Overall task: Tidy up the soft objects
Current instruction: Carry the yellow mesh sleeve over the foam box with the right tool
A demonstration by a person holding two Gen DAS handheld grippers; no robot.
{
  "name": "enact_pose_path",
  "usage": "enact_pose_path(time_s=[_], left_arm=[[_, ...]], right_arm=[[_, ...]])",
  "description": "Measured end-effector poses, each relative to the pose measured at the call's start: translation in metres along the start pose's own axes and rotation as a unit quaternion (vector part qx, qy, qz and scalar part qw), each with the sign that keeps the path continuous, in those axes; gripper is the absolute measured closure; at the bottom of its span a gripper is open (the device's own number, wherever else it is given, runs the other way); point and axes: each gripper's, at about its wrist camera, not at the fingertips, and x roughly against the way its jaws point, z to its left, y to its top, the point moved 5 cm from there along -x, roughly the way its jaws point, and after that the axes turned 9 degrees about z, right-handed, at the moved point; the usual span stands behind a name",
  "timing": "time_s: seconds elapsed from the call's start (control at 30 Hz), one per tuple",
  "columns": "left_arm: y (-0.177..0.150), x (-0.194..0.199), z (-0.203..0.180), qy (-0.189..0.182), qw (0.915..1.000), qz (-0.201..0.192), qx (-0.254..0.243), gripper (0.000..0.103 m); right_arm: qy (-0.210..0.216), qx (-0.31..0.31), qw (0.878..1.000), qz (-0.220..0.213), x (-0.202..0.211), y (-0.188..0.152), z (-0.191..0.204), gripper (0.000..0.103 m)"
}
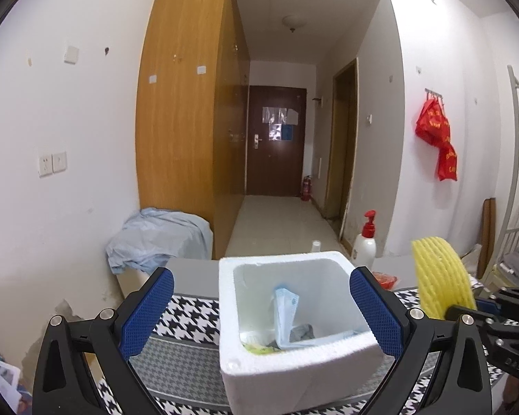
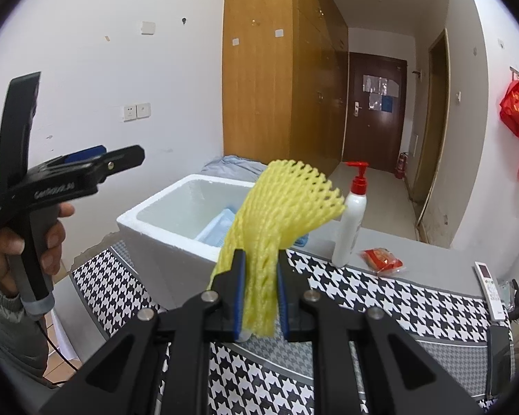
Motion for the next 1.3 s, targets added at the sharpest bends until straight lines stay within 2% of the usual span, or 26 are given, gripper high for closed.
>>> enact_pose_path(time_s=[0.17, 0.3, 0.5, 0.77, 1.3], left_arm=[[-0.009, 0.011, 0.0, 0.007, 0.9998, -0.014, -0.013, 0.001], [-0.018, 0.017, 0.0, -0.01, 0.9998, -0.014, -0.013, 0.001], [-0.031, 0.021, 0.0, -0.005, 0.9993, -0.02, -0.03, 0.001], [-0.042, 0.021, 0.013, -0.002, 0.9998, -0.018, -0.012, 0.001], [-0.057, 0.03, 0.016, -0.002, 0.9996, -0.027, -0.014, 0.001]], right_arm=[[0.004, 0.0, 1.0, -0.004, 0.0, 0.005, 0.007, 0.084], [0.002, 0.002, 1.0, -0.006, -0.001, 0.009, 0.011, 0.084], [0.006, 0.006, 1.0, -0.005, -0.005, 0.019, 0.018, 0.084], [0.007, 0.008, 1.0, 0.002, -0.017, 0.034, 0.022, 0.084], [0.028, 0.023, 0.999, 0.029, -0.04, 0.057, 0.041, 0.084]])
